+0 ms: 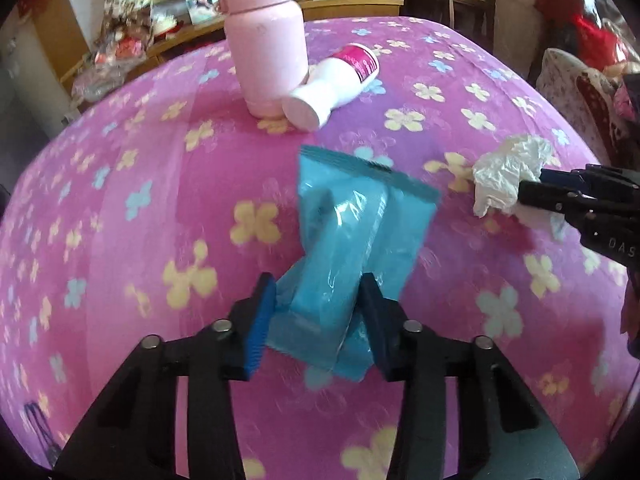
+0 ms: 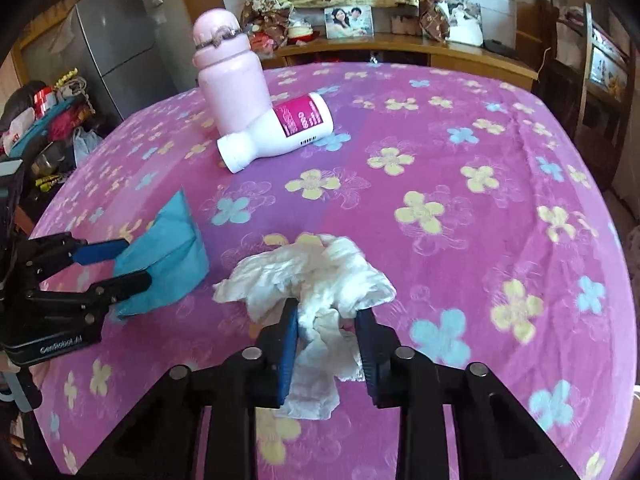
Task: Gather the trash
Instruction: 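Grasp the blue wipes pack with the left tool while the right tool grasps white tissues, then carry the blue wipes pack and tissues over the bucket and open both tools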
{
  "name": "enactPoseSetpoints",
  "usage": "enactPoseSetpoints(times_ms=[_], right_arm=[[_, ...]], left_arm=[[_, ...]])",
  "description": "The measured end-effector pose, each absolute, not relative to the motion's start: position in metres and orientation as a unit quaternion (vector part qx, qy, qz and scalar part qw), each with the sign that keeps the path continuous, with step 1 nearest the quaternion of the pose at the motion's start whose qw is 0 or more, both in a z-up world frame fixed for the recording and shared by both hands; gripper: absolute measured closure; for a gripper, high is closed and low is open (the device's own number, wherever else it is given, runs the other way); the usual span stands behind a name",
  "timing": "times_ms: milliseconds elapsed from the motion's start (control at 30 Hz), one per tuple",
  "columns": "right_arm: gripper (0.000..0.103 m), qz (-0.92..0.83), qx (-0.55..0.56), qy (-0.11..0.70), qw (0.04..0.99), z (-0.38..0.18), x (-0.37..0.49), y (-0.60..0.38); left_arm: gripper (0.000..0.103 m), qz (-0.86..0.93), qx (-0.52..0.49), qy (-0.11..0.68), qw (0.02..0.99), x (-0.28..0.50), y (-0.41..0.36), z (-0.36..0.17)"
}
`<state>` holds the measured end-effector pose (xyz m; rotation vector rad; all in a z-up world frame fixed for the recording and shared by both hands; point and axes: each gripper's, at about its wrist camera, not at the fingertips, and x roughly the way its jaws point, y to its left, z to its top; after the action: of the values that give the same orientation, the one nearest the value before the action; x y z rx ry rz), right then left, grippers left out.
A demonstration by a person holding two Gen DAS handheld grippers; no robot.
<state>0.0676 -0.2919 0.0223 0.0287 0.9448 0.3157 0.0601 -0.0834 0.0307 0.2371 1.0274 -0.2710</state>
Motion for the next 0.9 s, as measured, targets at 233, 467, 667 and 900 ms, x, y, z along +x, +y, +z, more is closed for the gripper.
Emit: enactPoseSetpoints(times_ms=[233, 467, 667, 900], right_arm=[[0.081, 0.163, 0.023, 0.429, 0.888, 0.048, 0.025, -0.306], [0.081, 0.169, 0.039, 0.418, 0.892, 0.065, -0.019, -0.319], [0.081, 0.159, 0.044, 0.414, 0.895, 0.069, -0.052, -0.335], [0.081, 0.133, 0.061, 0.411, 0.9, 0.071, -0.082, -0.368]], left_arm=[[0.075, -0.123, 0.081, 0.489, 0.86, 0.022, -0.086, 0.042], [0.075, -0.13, 0.052, 0.47, 0.871, -0.021, -0.107, 0.061], [0.075, -0.147, 0.042, 0.46, 0.875, -0.048, -0.138, 0.071], [0.075, -0.169, 0.044, 0.455, 0.873, -0.068, -0.173, 0.074]])
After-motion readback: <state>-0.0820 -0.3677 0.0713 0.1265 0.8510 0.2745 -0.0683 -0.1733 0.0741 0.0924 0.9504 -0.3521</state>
